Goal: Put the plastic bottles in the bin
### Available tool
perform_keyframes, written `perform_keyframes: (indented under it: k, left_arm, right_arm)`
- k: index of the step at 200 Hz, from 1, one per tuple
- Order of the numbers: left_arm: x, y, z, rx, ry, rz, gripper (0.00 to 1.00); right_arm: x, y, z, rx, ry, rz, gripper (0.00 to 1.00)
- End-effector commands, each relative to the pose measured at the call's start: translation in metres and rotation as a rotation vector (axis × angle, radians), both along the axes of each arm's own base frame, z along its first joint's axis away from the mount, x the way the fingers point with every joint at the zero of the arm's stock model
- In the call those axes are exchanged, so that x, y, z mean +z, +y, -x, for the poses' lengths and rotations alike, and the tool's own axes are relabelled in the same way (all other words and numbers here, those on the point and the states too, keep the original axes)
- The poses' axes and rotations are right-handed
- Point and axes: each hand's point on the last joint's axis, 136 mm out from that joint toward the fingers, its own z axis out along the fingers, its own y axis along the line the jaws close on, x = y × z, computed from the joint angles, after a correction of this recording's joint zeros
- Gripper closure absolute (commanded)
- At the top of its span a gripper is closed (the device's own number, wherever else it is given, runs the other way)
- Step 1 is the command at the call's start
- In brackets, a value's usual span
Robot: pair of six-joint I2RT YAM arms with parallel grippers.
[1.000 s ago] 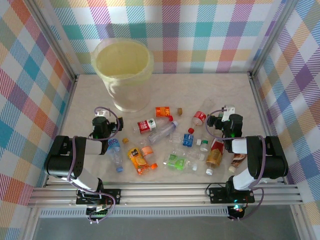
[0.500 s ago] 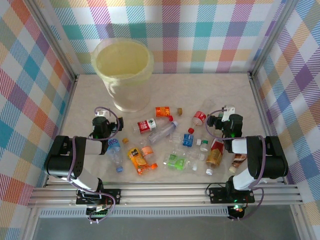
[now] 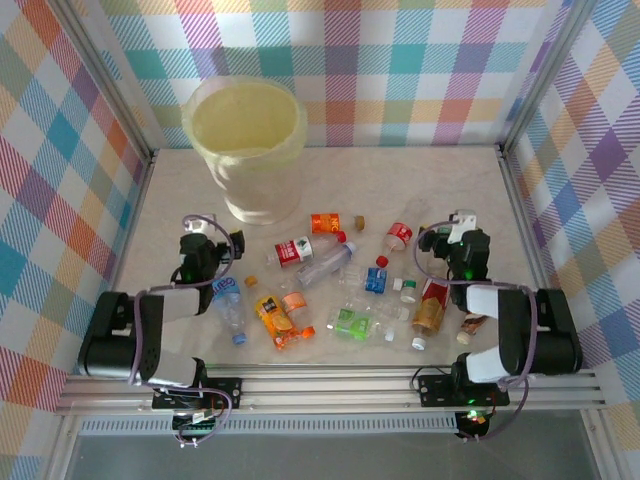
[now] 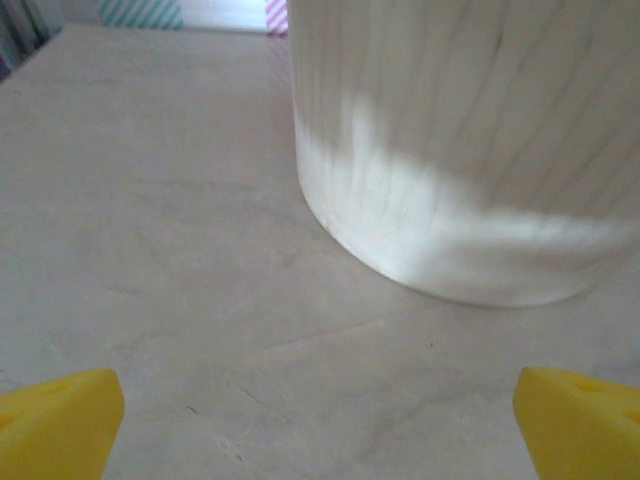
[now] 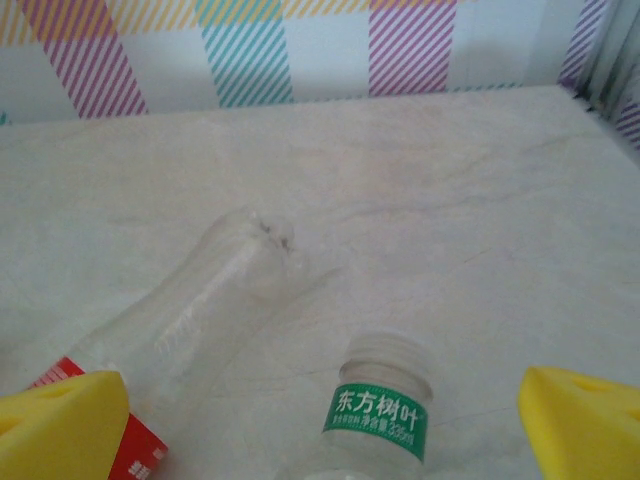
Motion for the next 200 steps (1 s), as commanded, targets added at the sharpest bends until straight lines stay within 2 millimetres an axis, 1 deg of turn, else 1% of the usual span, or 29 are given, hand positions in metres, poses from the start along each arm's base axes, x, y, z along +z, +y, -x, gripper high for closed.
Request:
perform_keyframes:
  k: [1,14,23,39,53,67,81,93,107,119,121,125,139,152,167,178,200]
  left_arm:
    - [0.025,0.000,0.005,0.039,0.012,0.036,0.00]
    - [0.046,-0.004,0.011,0.053,-0.010,0.062,0.00]
    - [0.059,-0.010,0.015,0.039,-0.021,0.081,0.00]
    - [0.082,-0.024,0.024,0.002,-0.027,0.104,0.00]
    - [0.100,-0.036,0.032,-0.040,-0.007,0.159,0.00]
    - [0.115,-0.057,0.040,-0.125,0.020,0.214,0.00]
    - [0.129,-0.079,0.049,-0.209,0.050,0.244,0.00]
    - [0.141,-0.099,0.057,-0.268,0.064,0.244,0.00]
    - [0.154,-0.129,0.068,-0.387,0.076,0.231,0.00]
    - [0.169,-0.152,0.077,-0.469,0.075,0.228,0.00]
    - [0.166,-0.155,0.080,-0.481,0.097,0.222,0.00]
    - [0.168,-0.162,0.084,-0.510,0.111,0.217,0.00]
    - [0.181,-0.186,0.092,-0.602,0.126,0.227,0.00]
    - [0.192,-0.209,0.100,-0.697,0.133,0.226,0.00]
    - [0.205,-0.228,0.104,-0.769,0.133,0.201,0.00]
    - [0.209,-0.240,0.104,-0.811,0.147,0.190,0.00]
    - [0.221,-0.261,0.105,-0.907,0.162,0.199,0.00]
  right_arm:
    - [0.013,-0.009,0.002,-0.063,0.048,-0.029,0.00]
    - [0.022,-0.012,0.004,-0.095,0.079,-0.064,0.00]
    - [0.024,-0.011,0.006,-0.107,0.118,-0.097,0.00]
    - [0.029,-0.003,0.012,-0.086,0.175,-0.152,0.00]
    - [0.038,0.011,0.019,-0.021,0.184,-0.199,0.00]
    - [0.047,0.020,0.028,0.000,0.184,-0.239,0.00]
    - [0.054,0.020,0.036,-0.027,0.214,-0.280,0.00]
    - [0.052,0.020,0.043,-0.047,0.271,-0.302,0.00]
    - [0.053,0.021,0.049,-0.056,0.314,-0.317,0.00]
    - [0.053,0.020,0.053,-0.074,0.348,-0.326,0.00]
    - [0.054,0.020,0.053,-0.076,0.347,-0.329,0.00]
    - [0.054,0.018,0.055,-0.090,0.356,-0.335,0.00]
    - [0.057,0.014,0.058,-0.141,0.374,-0.367,0.00]
    - [0.061,0.020,0.059,-0.115,0.391,-0.377,0.00]
    - [0.067,0.026,0.060,-0.089,0.423,-0.394,0.00]
    - [0.070,0.029,0.060,-0.078,0.448,-0.403,0.00]
    - [0.072,0.029,0.061,-0.094,0.495,-0.405,0.00]
